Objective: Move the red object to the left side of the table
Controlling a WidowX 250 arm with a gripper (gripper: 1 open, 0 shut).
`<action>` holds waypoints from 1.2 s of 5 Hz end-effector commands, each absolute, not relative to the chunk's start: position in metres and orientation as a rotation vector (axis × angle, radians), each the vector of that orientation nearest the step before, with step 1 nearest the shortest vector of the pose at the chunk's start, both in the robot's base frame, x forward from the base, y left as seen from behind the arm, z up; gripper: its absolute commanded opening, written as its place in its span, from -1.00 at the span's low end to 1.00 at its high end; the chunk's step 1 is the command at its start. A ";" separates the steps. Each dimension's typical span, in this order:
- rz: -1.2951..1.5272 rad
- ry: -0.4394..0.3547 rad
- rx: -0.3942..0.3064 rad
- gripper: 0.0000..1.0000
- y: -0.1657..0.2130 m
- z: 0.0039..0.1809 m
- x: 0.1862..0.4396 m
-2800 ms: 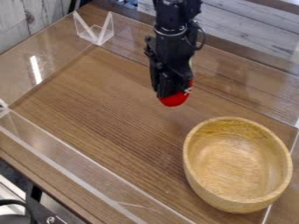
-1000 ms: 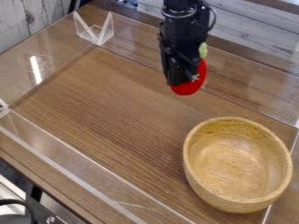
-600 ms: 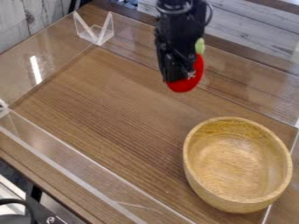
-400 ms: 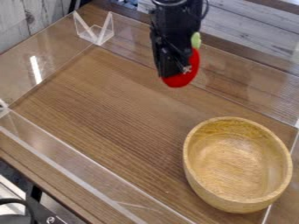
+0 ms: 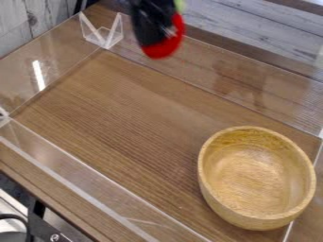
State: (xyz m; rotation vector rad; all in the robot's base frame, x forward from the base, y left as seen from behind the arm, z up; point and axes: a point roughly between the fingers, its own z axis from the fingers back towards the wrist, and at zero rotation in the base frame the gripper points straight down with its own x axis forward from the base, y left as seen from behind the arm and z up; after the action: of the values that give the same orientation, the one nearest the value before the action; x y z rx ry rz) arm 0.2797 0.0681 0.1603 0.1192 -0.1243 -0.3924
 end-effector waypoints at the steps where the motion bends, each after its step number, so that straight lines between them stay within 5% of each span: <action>1: -0.310 -0.159 0.159 -1.00 0.103 0.174 0.290; 4: -0.205 -0.108 0.170 -1.00 0.135 0.172 0.312; 6: -0.165 -0.075 0.177 -1.00 0.175 0.154 0.336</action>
State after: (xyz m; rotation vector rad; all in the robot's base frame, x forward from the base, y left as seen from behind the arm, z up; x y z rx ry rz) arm 0.3314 0.1707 0.1289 0.1354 -0.0118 -0.1709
